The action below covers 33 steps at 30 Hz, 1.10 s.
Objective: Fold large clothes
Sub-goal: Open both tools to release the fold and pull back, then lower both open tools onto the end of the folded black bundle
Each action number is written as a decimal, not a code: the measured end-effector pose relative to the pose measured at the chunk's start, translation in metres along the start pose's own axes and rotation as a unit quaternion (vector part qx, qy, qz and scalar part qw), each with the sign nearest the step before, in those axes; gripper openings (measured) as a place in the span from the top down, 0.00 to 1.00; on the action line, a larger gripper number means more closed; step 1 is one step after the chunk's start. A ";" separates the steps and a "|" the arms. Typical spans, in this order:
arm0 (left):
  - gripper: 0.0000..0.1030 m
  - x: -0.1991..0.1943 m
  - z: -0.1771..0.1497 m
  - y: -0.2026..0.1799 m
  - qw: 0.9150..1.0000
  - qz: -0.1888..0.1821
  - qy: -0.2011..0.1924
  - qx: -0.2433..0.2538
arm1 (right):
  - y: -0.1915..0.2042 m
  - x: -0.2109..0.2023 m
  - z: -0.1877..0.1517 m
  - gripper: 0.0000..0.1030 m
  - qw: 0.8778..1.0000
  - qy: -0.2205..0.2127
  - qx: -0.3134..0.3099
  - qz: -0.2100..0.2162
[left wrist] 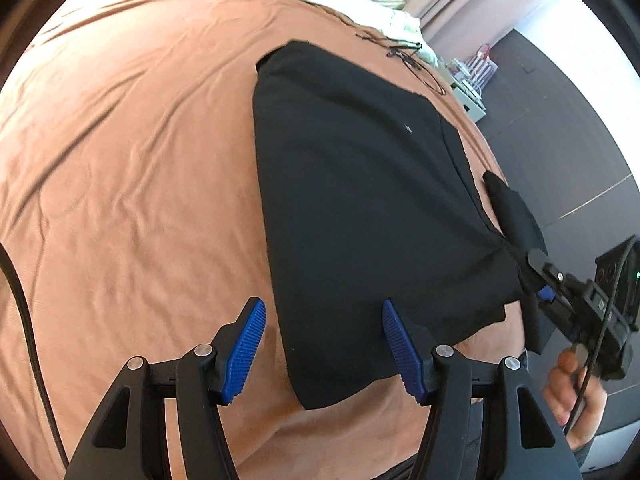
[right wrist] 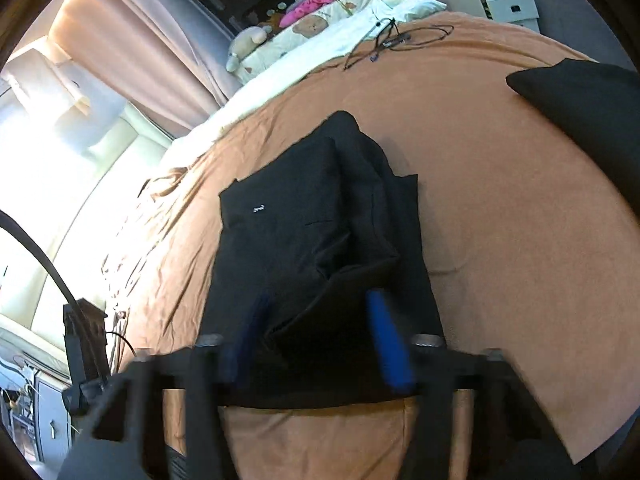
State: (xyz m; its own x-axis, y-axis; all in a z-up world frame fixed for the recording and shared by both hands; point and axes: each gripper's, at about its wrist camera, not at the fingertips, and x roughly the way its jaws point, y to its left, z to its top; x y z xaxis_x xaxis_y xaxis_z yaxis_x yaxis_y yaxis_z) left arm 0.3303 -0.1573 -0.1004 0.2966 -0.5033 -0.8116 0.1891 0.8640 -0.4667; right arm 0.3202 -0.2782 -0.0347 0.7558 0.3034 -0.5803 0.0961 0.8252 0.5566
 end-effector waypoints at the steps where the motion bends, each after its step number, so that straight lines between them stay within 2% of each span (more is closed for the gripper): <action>1: 0.39 0.002 -0.001 -0.002 1.000 -0.002 0.003 0.003 | -0.001 -0.001 0.000 0.76 1.000 -0.002 0.003 0.000; 2: 0.39 0.001 -0.004 -0.003 1.000 -0.004 0.004 0.005 | -0.004 -0.004 -0.002 0.82 1.000 -0.006 0.004 0.001; 5: 0.45 0.003 -0.008 -0.011 1.000 0.000 0.007 0.026 | -0.012 -0.007 -0.011 0.88 1.000 -0.015 0.012 -0.002; 8: 0.56 0.003 -0.009 -0.019 0.999 0.012 0.007 0.040 | -0.027 -0.006 -0.024 0.90 0.999 -0.015 0.031 -0.007; 11: 0.60 0.005 -0.009 -0.026 0.998 0.021 0.008 0.053 | -0.043 0.002 -0.038 0.90 0.999 -0.006 0.053 -0.013; 15: 0.61 0.018 -0.014 -0.031 0.997 0.033 0.015 0.070 | -0.056 0.008 -0.053 0.91 0.998 -0.002 0.066 -0.024; 18: 0.61 0.029 -0.018 -0.032 0.995 0.045 0.022 0.087 | -0.052 0.006 -0.055 0.91 0.998 -0.005 0.059 -0.036; 22: 0.61 0.020 -0.010 -0.027 0.996 0.027 0.023 0.077 | -0.040 -0.011 -0.047 0.91 0.998 -0.005 0.047 -0.034; 25: 0.61 0.006 -0.002 -0.015 0.998 -0.004 0.011 0.058 | -0.026 -0.025 -0.036 0.89 0.999 -0.010 0.028 -0.033; 27: 0.60 -0.001 0.006 -0.010 0.999 -0.003 0.001 0.053 | -0.019 -0.027 -0.029 0.88 0.999 -0.008 0.015 -0.043; 28: 0.59 -0.003 0.010 -0.007 0.999 -0.001 -0.003 0.050 | -0.015 -0.027 -0.026 0.85 0.999 -0.008 0.009 -0.050; 30: 0.56 -0.004 0.018 -0.002 0.999 -0.001 -0.005 0.042 | -0.011 -0.028 -0.018 0.64 0.998 -0.010 0.000 -0.054; 31: 0.54 -0.004 0.022 0.000 0.999 0.000 -0.005 0.040 | -0.011 -0.029 -0.016 0.35 0.999 -0.013 -0.001 -0.051; 32: 0.51 -0.004 0.025 0.001 0.999 0.001 -0.008 0.040 | -0.011 -0.030 -0.012 0.22 0.999 -0.019 -0.002 -0.049; 33: 0.49 -0.004 0.029 0.003 0.999 0.001 -0.010 0.040 | -0.010 -0.032 -0.007 0.22 0.999 -0.022 -0.005 -0.047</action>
State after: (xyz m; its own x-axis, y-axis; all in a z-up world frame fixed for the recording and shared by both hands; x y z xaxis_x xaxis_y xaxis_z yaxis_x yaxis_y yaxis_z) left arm 0.3568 -0.1533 -0.0887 0.3154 -0.5023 -0.8051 0.2615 0.8616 -0.4351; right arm 0.2909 -0.2926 -0.0262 0.7717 0.2033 -0.6027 0.1617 0.8537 0.4950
